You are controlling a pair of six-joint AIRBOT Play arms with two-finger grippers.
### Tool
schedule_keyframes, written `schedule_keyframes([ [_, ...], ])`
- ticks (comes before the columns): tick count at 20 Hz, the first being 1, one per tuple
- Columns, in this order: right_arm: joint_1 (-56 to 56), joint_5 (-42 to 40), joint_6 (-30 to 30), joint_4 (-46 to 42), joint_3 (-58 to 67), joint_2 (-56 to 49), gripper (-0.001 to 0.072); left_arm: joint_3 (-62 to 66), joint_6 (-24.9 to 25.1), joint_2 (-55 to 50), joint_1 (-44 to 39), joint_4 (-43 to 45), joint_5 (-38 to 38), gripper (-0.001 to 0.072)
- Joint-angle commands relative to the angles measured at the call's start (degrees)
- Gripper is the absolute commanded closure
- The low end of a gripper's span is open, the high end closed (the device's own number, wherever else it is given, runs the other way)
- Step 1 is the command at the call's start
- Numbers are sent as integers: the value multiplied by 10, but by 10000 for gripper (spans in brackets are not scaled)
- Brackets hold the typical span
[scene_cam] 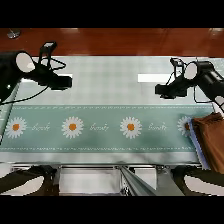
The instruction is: Fold the shirts.
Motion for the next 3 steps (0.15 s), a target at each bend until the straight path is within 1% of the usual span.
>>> schedule_keyframes([
  [1, 1, 0, 3, -1, 0, -2, 682, 0, -3, -16, 0, 3, -2, 679],
  [3, 1, 0, 3, -1, 0, -2, 682, 0, -3, -23, 0, 3, -2, 680],
])
